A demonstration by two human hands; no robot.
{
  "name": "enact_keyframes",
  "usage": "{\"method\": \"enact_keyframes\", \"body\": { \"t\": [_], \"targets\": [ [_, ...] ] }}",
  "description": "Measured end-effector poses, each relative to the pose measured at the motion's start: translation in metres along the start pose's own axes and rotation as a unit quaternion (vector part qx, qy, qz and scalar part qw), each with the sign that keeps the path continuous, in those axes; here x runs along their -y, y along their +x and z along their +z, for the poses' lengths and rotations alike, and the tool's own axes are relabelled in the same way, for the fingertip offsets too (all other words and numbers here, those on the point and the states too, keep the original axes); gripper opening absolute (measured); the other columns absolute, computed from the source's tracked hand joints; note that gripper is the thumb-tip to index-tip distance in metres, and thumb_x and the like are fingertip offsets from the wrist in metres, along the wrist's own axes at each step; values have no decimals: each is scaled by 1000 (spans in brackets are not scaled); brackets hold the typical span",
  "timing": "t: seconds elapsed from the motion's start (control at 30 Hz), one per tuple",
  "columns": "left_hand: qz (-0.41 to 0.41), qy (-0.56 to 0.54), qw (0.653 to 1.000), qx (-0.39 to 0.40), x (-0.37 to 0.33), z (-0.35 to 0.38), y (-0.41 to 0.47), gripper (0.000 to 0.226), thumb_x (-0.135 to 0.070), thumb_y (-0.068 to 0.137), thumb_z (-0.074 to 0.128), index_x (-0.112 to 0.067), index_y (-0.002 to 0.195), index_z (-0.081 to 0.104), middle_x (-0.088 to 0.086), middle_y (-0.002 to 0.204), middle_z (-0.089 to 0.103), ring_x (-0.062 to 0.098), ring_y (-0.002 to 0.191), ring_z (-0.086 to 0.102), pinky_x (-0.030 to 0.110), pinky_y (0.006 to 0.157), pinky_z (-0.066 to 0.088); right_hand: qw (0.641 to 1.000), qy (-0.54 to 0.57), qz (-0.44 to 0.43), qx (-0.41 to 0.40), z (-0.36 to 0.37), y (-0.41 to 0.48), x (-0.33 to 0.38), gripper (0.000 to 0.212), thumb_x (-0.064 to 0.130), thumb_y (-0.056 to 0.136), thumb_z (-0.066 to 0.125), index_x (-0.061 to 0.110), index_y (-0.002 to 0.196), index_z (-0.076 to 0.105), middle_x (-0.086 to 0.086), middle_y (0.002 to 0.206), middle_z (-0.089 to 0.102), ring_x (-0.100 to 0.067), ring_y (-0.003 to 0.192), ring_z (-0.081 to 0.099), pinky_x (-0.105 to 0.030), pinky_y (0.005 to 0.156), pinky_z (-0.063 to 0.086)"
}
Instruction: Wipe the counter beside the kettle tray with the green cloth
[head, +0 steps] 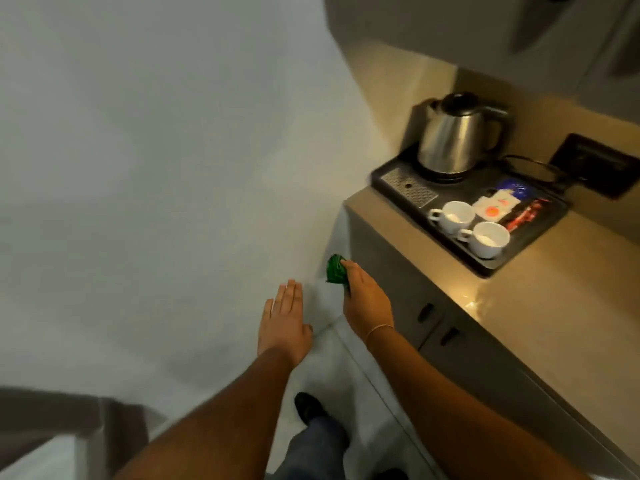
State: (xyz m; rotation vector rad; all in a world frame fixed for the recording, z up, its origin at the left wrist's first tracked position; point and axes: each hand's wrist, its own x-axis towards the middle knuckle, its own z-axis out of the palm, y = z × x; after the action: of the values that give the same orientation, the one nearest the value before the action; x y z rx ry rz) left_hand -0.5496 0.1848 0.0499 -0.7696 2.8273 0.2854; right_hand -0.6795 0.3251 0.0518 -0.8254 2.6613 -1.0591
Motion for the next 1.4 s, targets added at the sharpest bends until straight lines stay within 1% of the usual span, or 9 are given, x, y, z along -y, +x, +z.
{"method": "enact_keyframes", "body": {
  "t": [0.1, 0.43, 0.6, 0.83, 0.97, 1.1, 1.17, 1.27, 1.4],
  "targets": [
    [-49, -8, 999, -1, 40, 0, -35, 89, -32, 104, 48, -16, 170, -10, 4, 180, -12, 22, 166, -11, 44, 135, -4, 997, -2, -55, 51, 37, -11, 40, 52, 12, 103, 57, 18, 154, 48, -7, 150, 59, -33, 125, 65, -47, 102, 56],
    [-195, -47, 978, -61, 196, -2, -127, 71, -47, 112, 19, -18, 168, -15, 1, 177, -22, 19, 164, -19, 44, 135, -5, 953, -61, -226, 192, 164, -59, 182, 55, 15, 104, 55, 17, 158, 42, -8, 156, 55, -31, 132, 62, -43, 108, 54],
    [-320, -91, 940, -78, 305, 22, -210, 70, -46, 110, 15, -17, 168, -12, 2, 179, -17, 19, 164, -16, 44, 135, -6, 915, -69, -285, 278, 250, -109, 269, 53, 18, 106, 53, 22, 157, 40, -4, 151, 59, -27, 126, 65, -41, 104, 55],
    [-439, -122, 882, -122, 424, 47, -326, 69, -36, 108, 18, -17, 169, -9, 3, 179, -13, 19, 165, -14, 48, 136, 1, 823, -100, -367, 421, 366, -216, 389, 46, 28, 106, 48, 32, 151, 42, -5, 136, 69, -30, 110, 72, -46, 97, 59],
    [-439, -174, 866, -166, 454, 64, -377, 75, -31, 101, 29, -21, 170, 2, -2, 180, -1, 15, 166, -6, 49, 136, 6, 826, -112, -349, 428, 427, -266, 444, 42, 21, 102, 58, 29, 142, 50, -1, 136, 68, -26, 117, 70, -42, 99, 59],
    [-482, -200, 836, -168, 466, 91, -414, 78, -32, 99, 31, -23, 171, 4, -3, 180, 4, 14, 166, -4, 43, 135, 1, 816, -149, -348, 437, 478, -286, 464, 64, 17, 105, 55, 19, 164, 29, -7, 166, 40, -28, 150, 42, -42, 122, 40],
    [-487, -204, 834, -164, 471, 104, -430, 78, -35, 98, 28, -25, 171, 3, -4, 180, 3, 13, 166, -3, 41, 135, 0, 776, -187, -356, 486, 494, -295, 458, 67, 24, 108, 52, 19, 167, 21, -5, 173, 24, -27, 158, 28, -43, 127, 32],
    [-485, -213, 835, -149, 473, 119, -445, 80, -38, 96, 24, -24, 171, 1, -4, 179, 1, 13, 166, -3, 44, 136, 3, 708, -220, -344, 576, 498, -310, 439, 64, 35, 109, 51, 22, 166, 24, -4, 175, 20, -33, 155, 33, -46, 124, 35],
    [-458, -209, 852, -145, 466, 119, -429, 75, -38, 99, 24, -25, 170, 1, -3, 179, 1, 14, 165, -4, 48, 136, 10, 755, -160, -316, 552, 476, -312, 414, 57, 33, 109, 49, 21, 162, 33, -5, 168, 36, -32, 147, 47, -46, 120, 43]
  ]
}}
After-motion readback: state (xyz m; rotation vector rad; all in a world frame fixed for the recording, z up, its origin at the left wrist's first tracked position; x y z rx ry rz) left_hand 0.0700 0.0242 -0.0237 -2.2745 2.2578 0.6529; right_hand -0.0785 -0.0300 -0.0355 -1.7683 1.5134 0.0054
